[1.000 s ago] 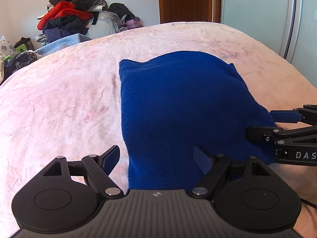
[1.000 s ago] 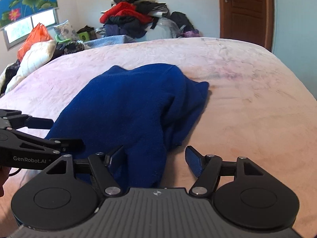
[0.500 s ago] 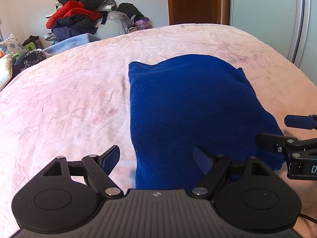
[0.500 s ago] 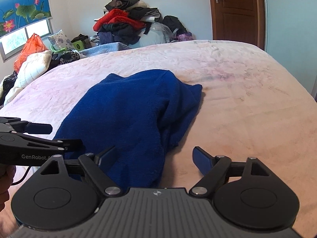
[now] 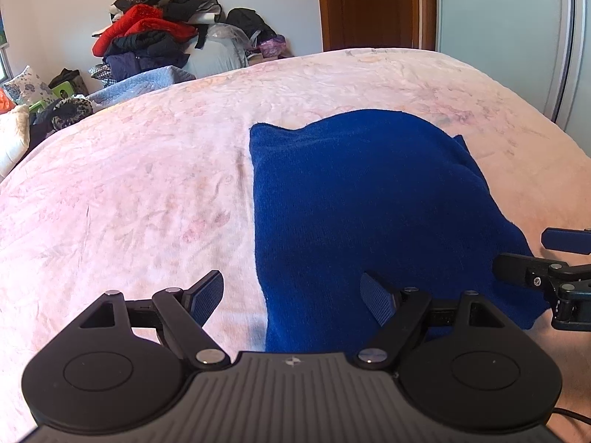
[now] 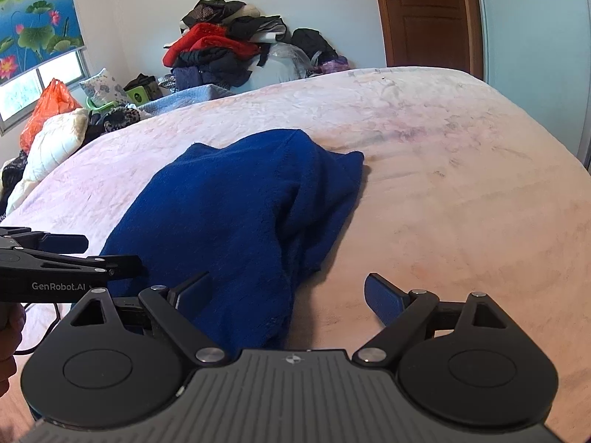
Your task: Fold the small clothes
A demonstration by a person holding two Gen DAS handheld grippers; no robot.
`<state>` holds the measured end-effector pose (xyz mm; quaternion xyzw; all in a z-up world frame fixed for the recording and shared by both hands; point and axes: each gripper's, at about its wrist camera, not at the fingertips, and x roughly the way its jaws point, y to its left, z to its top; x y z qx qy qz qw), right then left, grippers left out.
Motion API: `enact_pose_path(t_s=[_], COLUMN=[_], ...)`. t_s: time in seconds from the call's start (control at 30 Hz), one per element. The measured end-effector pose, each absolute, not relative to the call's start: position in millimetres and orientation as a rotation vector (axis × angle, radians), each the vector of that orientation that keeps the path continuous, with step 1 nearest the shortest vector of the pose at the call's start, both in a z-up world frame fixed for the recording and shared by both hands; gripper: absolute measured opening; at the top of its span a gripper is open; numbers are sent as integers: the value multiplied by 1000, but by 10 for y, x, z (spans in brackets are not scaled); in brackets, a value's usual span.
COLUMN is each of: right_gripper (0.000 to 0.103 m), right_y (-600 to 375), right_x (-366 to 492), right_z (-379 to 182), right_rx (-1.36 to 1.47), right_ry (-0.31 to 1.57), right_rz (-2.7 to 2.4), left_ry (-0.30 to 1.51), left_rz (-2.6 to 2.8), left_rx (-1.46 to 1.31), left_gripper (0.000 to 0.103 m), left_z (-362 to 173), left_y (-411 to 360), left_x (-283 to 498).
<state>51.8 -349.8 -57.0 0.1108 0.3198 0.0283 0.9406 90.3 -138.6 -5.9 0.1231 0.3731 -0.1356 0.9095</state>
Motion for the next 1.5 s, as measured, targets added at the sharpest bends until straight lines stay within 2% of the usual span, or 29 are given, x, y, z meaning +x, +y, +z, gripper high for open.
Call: enact_pose_path(t_s=[1.5], right_gripper=[94], right_y=[-3535], right_x=[665], right_z=[-666], right_rx=[286], right_ry=[673], right_rz=[81], left_ry=[778], left_rz=[-279], left_rx=[241], left_gripper=[84], left_z=[-49], left_y=[-1391], left_x=[1120])
